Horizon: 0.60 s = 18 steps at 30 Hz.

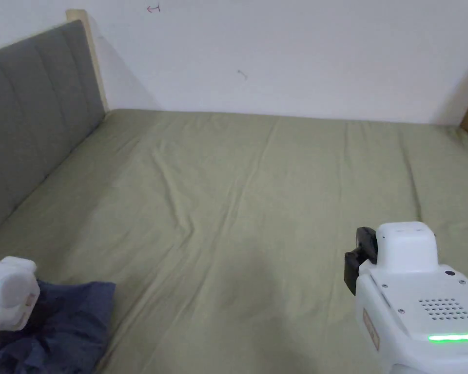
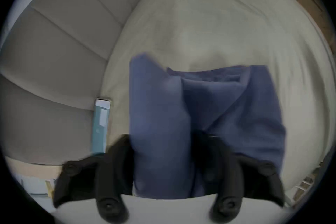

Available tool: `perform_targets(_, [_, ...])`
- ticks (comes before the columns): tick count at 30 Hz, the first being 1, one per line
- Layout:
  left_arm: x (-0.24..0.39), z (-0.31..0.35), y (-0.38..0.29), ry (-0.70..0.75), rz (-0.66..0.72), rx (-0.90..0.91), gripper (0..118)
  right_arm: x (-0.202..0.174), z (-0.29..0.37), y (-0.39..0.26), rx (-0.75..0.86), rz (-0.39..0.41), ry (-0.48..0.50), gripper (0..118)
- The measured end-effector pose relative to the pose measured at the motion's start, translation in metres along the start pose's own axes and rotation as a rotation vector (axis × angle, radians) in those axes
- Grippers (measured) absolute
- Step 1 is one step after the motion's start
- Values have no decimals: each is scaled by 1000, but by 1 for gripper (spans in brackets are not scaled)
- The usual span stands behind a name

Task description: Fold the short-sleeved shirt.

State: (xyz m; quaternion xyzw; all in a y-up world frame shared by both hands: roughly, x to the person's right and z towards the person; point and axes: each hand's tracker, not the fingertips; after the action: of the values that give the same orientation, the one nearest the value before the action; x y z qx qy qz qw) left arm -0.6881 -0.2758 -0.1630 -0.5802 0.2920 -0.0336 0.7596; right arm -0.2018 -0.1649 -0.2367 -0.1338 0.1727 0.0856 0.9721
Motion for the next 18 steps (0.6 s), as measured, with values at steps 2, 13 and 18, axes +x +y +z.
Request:
perform_targets(2, [-2, 1, -5, 9, -13, 34, 113, -1, -3, -1, -15, -3, 2, 1])
perform_targets(13, [34, 79, -17, -173, 90, 182, 0, -3, -7, -3, -50, -11, 20, 1])
perform_targets(18, [73, 130, -25, -255, 48, 307, 0, 7, -1, -2, -54, -32, 24, 1])
